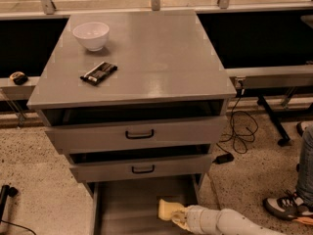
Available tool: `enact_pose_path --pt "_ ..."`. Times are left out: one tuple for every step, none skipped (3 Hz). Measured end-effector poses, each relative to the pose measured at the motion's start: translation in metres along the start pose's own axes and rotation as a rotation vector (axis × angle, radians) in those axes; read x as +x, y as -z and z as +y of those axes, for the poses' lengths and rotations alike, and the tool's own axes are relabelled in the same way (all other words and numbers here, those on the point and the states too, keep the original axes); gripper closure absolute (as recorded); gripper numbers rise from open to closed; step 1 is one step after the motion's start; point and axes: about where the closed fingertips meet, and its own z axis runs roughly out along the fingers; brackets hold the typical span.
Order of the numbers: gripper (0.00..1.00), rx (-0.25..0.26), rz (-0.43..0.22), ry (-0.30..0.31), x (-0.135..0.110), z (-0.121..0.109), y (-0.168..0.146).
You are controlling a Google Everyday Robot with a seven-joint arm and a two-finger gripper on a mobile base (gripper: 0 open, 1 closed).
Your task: Place sponge into bottom drawer
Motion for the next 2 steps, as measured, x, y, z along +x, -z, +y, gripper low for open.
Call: enact_pose_path --pt "0.84 -0.062 -0.014 -0.004 0.009 0.018 -0.024" --pt "0.54 -0.151 -0.085 0.013 0.000 0.036 -0.049"
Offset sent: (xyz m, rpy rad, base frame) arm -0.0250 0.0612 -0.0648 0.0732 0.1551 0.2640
